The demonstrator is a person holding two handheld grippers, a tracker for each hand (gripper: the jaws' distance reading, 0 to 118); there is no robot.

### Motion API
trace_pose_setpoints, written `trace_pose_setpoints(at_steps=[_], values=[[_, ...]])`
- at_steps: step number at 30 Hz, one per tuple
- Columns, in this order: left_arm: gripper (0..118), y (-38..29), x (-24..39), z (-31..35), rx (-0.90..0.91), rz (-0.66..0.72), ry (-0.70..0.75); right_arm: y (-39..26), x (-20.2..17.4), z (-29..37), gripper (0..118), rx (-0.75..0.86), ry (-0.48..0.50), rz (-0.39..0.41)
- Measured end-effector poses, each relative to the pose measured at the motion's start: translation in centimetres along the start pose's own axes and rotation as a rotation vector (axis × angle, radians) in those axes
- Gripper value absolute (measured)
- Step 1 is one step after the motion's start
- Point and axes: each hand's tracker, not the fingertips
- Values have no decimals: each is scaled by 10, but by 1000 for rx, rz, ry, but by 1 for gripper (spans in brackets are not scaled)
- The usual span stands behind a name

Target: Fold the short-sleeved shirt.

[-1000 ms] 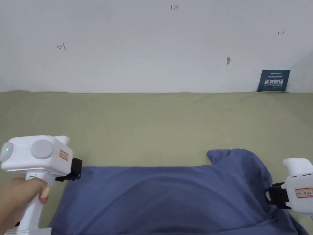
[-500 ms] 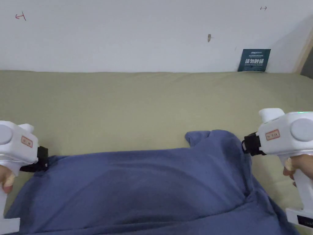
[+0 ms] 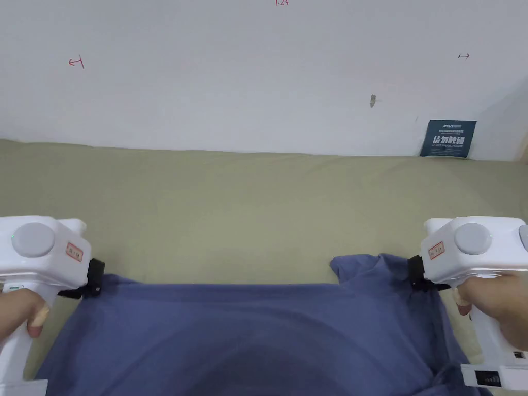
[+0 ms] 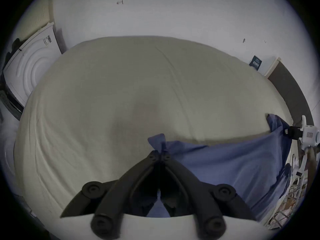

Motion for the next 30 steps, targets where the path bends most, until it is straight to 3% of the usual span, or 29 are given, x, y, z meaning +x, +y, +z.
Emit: trace_pose_setpoints(at_steps=[2, 12, 15, 22, 30], values=[[1, -1, -3, 18, 36, 3, -37, 1, -4, 25, 0, 37, -12, 48], [1, -41, -22, 121, 84, -17, -98, -40, 11, 148, 0, 74, 25, 81], [1, -74, -35, 143, 75, 1, -109, -71, 21, 173, 0, 61, 50, 59], [1, -163, -61, 141, 23, 53, -124, -155, 31, 182, 0, -42, 104, 26], [1, -234, -89, 102, -100, 174, -133, -235, 49, 139, 0, -164, 100, -63]])
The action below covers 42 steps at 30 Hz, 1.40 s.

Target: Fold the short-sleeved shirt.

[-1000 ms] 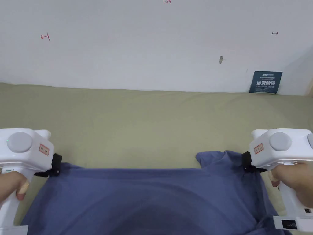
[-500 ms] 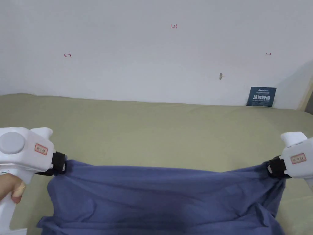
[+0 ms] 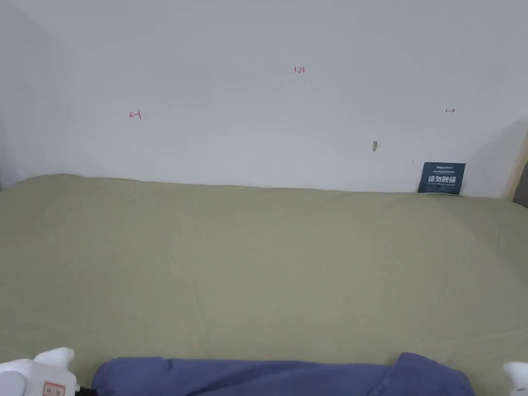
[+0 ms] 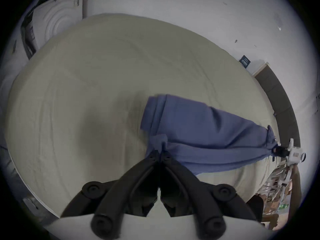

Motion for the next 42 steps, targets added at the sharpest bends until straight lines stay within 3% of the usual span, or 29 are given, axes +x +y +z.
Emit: trace_pose_setpoints(at_steps=[3, 5, 6, 7, 8, 9, 10, 11, 12, 16, 18, 19, 20, 21, 29, 34, 35, 37, 38, 40, 42], values=[[1, -3, -1, -3, 11, 9, -9, -4, 2, -9, 0, 11, 1, -39], [6, 2, 1, -3, 14, -8, -5, -5, -2, -10, 4, 34, -18, -4], [22, 4, 3, -2, 10, -21, -1, -3, -4, -10, 15, 31, -26, 23], [22, 4, 6, 2, 8, -42, 6, 0, -6, -9, 15, 19, -37, 37], [31, 5, 8, 7, 9, -70, 23, 2, -9, -2, 19, 5, -42, 43], [51, 7, 10, 11, 7, -93, 53, 5, -10, 4, 28, -9, -50, 45], [82, 9, 8, 18, 9, -99, 64, 9, -12, 11, 50, -8, -77, 43], [88, 9, 8, 28, 25, -99, 47, 12, -13, 19, 66, 10, -99, 43], [87, 11, 7, 39, 62, -97, 15, 13, -15, 32, 75, 36, -105, 45], [87, 19, 10, 74, 149, -71, -18, 23, -43, 76, 73, 141, -100, 39], [81, 21, 13, 86, 180, -84, -30, 27, -57, 88, 61, 164, -31, 27], [61, 21, 18, 90, 190, -96, -37, 28, -65, 91, 32, 174, -7, 24], [34, 22, 21, 93, 195, -108, -43, 28, -74, 95, 0, 176, 10, 26], [3, 23, 25, 93, 194, -120, -38, 29, -83, 94, 0, 169, 12, 23], [0, 19, 31, 72, 129, -162, -51, 28, -124, 63, 0, 140, 42, 92], [2, 23, 3, 40, 53, -126, -254, 24, -135, 46, 0, 119, 67, 133], [16, 24, -4, 35, 30, -87, -305, 24, -136, 44, 0, 115, 71, 144], [58, 23, -12, 27, -7, -15, -367, 22, -141, 43, 0, 109, 79, 161], [58, 20, -15, 22, 8, 9, -348, 22, -143, 42, 0, 107, 81, 171], [118, 14, -23, 12, 13, 42, -346, 21, -147, 42, 0, 106, 89, 188], [118, 19, -36, 0, 37, 119, -395, 21, -150, 41, 0, 104, 97, 207]])
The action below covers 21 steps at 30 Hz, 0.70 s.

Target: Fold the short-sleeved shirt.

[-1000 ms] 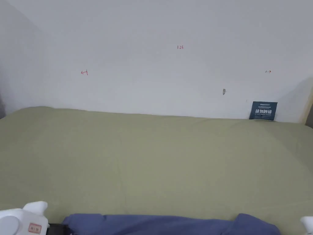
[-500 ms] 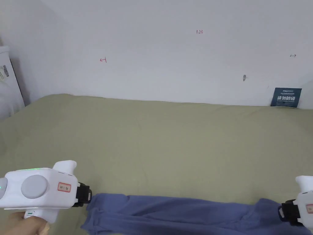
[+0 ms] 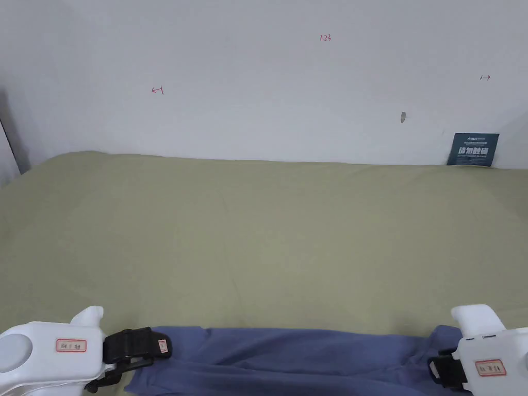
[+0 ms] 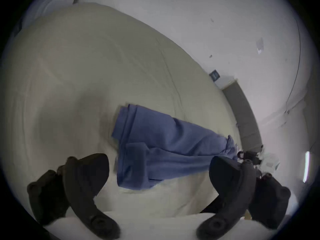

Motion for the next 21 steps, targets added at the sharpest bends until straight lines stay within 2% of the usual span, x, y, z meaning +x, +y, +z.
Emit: trace_pose_setpoints(at_steps=[2, 4, 7, 9, 11, 12, 13, 14, 16, 18, 21], values=[[118, 1, -18, -13, -28, 77, -31, -1, -5, 0, 0, -5, 8, 24], [117, -25, -12, -13, -42, 122, -44, -2, -8, 0, 0, -7, 13, 33], [117, -39, -5, -12, 83, 128, -166, -5, -10, 0, 0, -4, 38, 23], [117, -41, -4, -20, 62, 255, -270, -6, -11, -2, 0, -3, 49, 7], [111, -43, -1, -26, 108, 313, -289, -8, -12, -6, 0, -8, 54, 3], [97, -43, 1, -25, 135, 308, -272, -9, -12, -7, 0, -10, 52, 3], [40, -43, 2, -22, 161, 324, -259, -10, -12, -8, 0, -13, 51, 3], [8, -42, 2, -21, 167, 346, -180, -11, -10, -8, 0, -16, 53, 0], [8, -25, -24, -34, 189, 367, -40, -13, -6, -6, 0, -17, 58, -8], [8, -25, -26, -28, 168, 371, -137, -15, -1, -1, 0, -14, 58, -10], [8, -23, 2, -16, 217, 236, -126, -15, 10, 10, 0, 5, 51, -13]])
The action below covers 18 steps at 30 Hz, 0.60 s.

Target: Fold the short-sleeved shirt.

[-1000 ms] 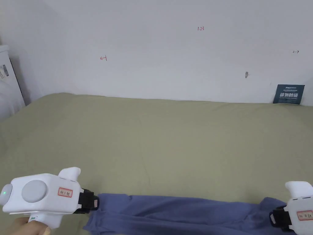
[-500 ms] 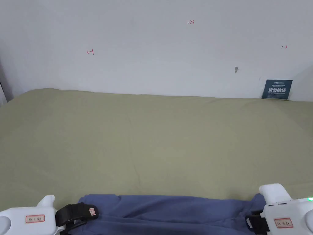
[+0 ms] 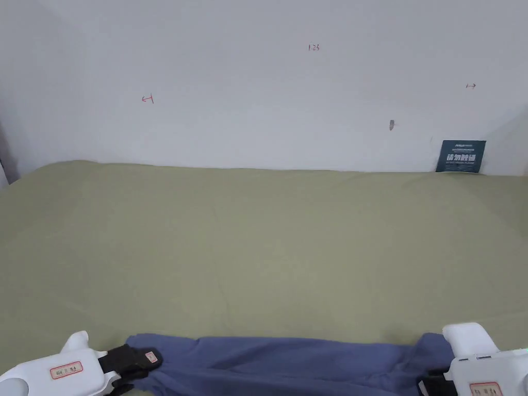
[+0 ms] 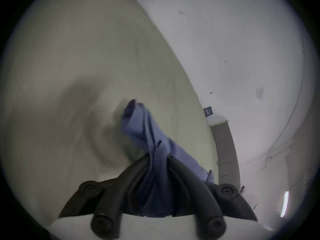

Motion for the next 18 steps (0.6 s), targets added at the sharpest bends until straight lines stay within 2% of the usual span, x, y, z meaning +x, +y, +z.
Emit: trace_pose_setpoints(at_steps=[4, 8, 13, 16, 17, 18], values=[[8, -12, 76, 5, 23, -236, -63, 5, 13, 14, 0, 25, -21, -2], [8, -48, 156, -20, -95, -489, -121, 8, 26, 25, 0, 65, -22, -31], [8, -111, 202, -90, -267, -597, -85, 5, 39, 30, 0, 94, -34, -61], [11, -139, 203, -132, -333, -577, -61, 0, 45, 29, 0, 95, -32, -74], [28, -146, 199, -143, -365, -545, -63, -1, 46, 29, 0, 94, -35, -76], [61, -149, 195, -150, -397, -505, -66, -2, 47, 27, 0, 91, -42, -77]])
